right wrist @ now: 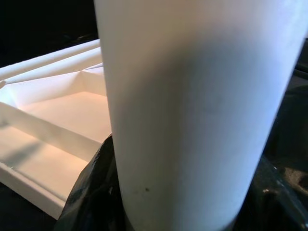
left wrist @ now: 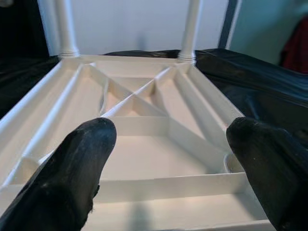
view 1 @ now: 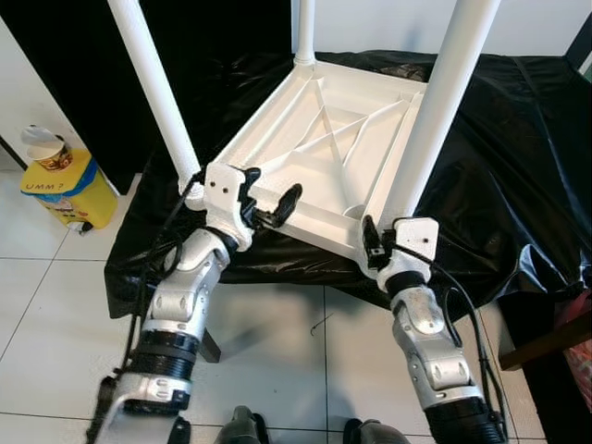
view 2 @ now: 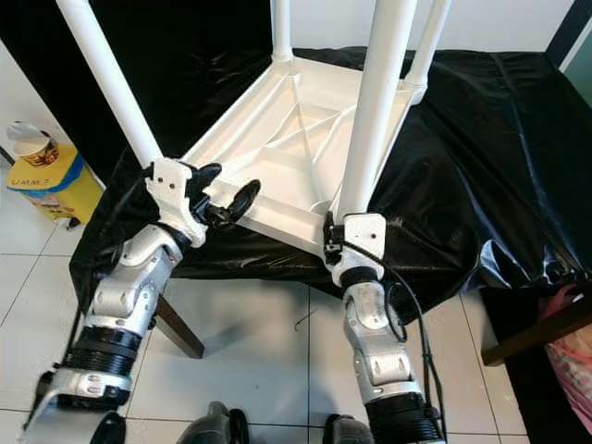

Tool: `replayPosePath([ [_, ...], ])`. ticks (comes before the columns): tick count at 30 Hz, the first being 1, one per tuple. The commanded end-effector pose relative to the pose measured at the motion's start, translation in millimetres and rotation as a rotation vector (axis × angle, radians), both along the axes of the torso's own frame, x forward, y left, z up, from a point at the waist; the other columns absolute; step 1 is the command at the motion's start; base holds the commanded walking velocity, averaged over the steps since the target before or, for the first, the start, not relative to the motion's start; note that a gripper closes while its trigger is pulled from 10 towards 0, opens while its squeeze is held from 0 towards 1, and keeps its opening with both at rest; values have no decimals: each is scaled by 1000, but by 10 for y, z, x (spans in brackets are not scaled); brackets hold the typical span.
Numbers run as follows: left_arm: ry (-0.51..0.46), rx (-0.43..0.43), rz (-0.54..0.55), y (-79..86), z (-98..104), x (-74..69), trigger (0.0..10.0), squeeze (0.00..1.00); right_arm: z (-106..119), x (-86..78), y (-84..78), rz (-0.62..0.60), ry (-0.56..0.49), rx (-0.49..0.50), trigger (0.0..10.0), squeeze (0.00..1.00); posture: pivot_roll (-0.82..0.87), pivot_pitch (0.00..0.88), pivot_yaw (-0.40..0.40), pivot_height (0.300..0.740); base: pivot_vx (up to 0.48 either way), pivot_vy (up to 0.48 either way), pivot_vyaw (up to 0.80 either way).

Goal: Building children table

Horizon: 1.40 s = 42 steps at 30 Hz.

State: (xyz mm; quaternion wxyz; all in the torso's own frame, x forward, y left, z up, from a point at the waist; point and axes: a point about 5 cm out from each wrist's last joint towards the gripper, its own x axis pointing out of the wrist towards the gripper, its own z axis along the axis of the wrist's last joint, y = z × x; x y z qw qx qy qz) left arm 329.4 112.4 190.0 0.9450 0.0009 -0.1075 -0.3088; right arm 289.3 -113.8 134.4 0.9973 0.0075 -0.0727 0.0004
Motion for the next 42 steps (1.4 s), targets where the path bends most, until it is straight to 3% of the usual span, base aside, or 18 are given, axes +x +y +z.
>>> replayPosePath([
  [1, 21, 15, 47, 19, -55, -16, 10000, 0, -195, -29, -85, -45, 95, -17, 10000, 0, -35, 89, 11, 740, 0, 0, 0],
  [6, 16, 22, 71, 2, -76, -36, 10000, 0, -162, -27, -96, -29, 66, -27, 10000, 0, -31, 86, 9, 740, 0, 0, 0],
  [9, 11, -17, 87, -38, -37, -61, 10000, 0, -113, -2, -104, 0, 35, -26, 10000, 0, -32, 85, 8, 740, 0, 0, 0],
  [10, 9, -26, 96, -50, -20, -68, 10000, 0, -88, 8, -114, 25, 23, -21, 10000, 380, -31, 85, 7, 740, 0, 0, 0],
  [11, 10, -32, 100, -56, -11, -70, 10000, 0, -72, 15, -125, 38, 15, -22, 10000, 1000, -31, 85, 7, 740, 0, 0, 0],
  [16, 22, -50, 97, -83, -6, -109, 10000, 0, -9, 12, -200, 90, -30, -33, 10000, 1000, -27, 89, 4, 740, 0, 0, 0],
  [25, 12, -3, 81, -161, -81, -227, 10000, 0, -6, -45, -304, 224, -56, -72, 10000, 1000, -16, 97, 3, 740, 0, 0, 0],
  [26, 15, 3, 81, -165, -97, -243, 10000, 0, -8, -59, -324, 267, -58, -81, 10000, 463, -13, 95, 3, 740, 0, 0, 0],
  [28, 15, 3, 81, -165, -97, -243, 10000, 0, -8, -59, -324, 267, -58, -81, 10000, 463, -13, 95, 3, 740, 0, 0, 0],
  [29, 25, 16, 76, -147, -130, -286, 10000, 0, -20, -70, -348, 334, -57, -94, 10000, 0, -2, 83, 5, 740, 0, 0, 0],
  [35, 38, 76, 17, -86, -205, -395, 10000, 0, -37, -73, -378, 484, -49, -137, 10000, 0, 2, 62, 5, 740, 0, 0, 0],
  [37, 38, 76, 17, -86, -205, -395, 10000, 0, -37, -73, -378, 484, -49, -137, 10000, 0, 2, 62, 5, 740, 0, 0, 0],
  [42, 71, 93, -87, -92, -264, -486, 10000, 0, -56, -28, -378, 593, -32, -185, 10000, 0, 8, 31, -2, 740, 0, 0, 0],
])
